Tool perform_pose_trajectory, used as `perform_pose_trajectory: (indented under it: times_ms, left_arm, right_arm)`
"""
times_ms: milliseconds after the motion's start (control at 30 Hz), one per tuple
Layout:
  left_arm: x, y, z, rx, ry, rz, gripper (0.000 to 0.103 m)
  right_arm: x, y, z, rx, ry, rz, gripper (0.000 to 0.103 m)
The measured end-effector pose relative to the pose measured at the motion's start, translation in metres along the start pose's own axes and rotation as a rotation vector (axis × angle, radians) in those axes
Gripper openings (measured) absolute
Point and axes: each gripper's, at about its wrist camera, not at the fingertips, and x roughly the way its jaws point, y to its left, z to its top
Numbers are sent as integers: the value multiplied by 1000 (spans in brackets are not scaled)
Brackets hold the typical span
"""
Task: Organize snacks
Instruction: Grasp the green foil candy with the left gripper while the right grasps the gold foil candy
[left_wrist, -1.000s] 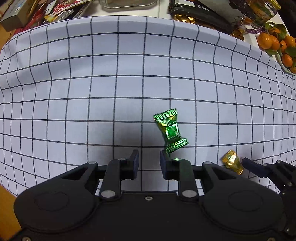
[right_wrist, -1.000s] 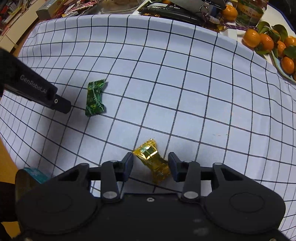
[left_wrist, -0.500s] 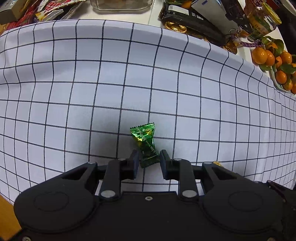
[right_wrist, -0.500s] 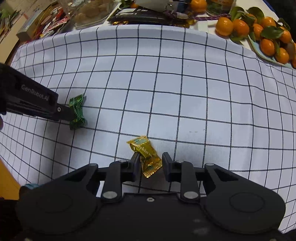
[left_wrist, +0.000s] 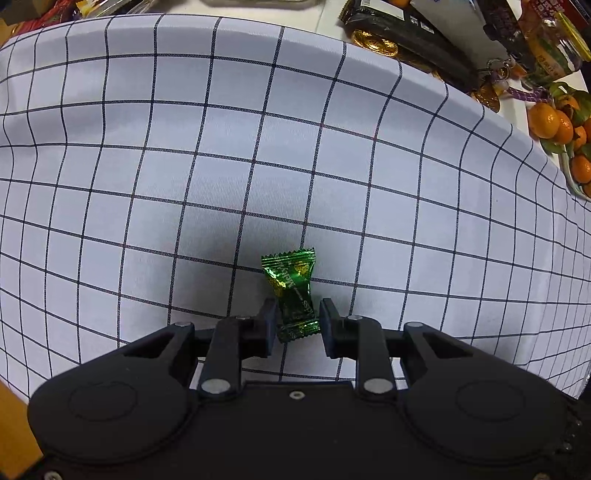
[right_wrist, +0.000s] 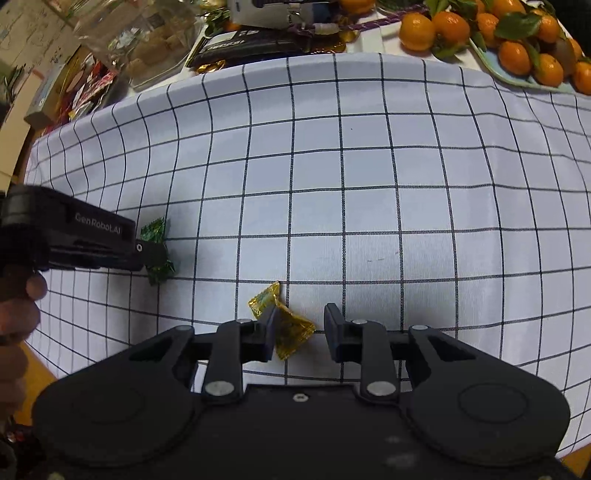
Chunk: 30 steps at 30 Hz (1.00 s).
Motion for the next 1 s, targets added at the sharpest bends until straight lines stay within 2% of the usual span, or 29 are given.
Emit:
perform_pose_trajectory:
  times_ms: [200, 333, 567, 833, 933, 1000]
  left_arm:
    - [11, -2, 0, 2, 7, 12, 35]
    - [20, -9, 3, -9, 19, 13, 35]
    - [28, -2, 0, -20, 32, 1, 35]
    - [15, -1, -2, -3, 6, -10, 28]
    - [10, 2, -3, 5, -5, -15, 27]
    - [4, 6, -4, 14, -13, -13, 27]
  right_arm:
    - [0, 2, 1, 4, 4, 19, 40]
    - [2, 9, 0, -22, 2, 20, 41]
    - [12, 24, -4, -104, -8, -26, 42]
    - [21, 32, -8, -167, -31, -73, 41]
    - [22, 32, -8, -170, -26, -68, 36]
    - [22, 33, -8, -183, -16, -55, 27]
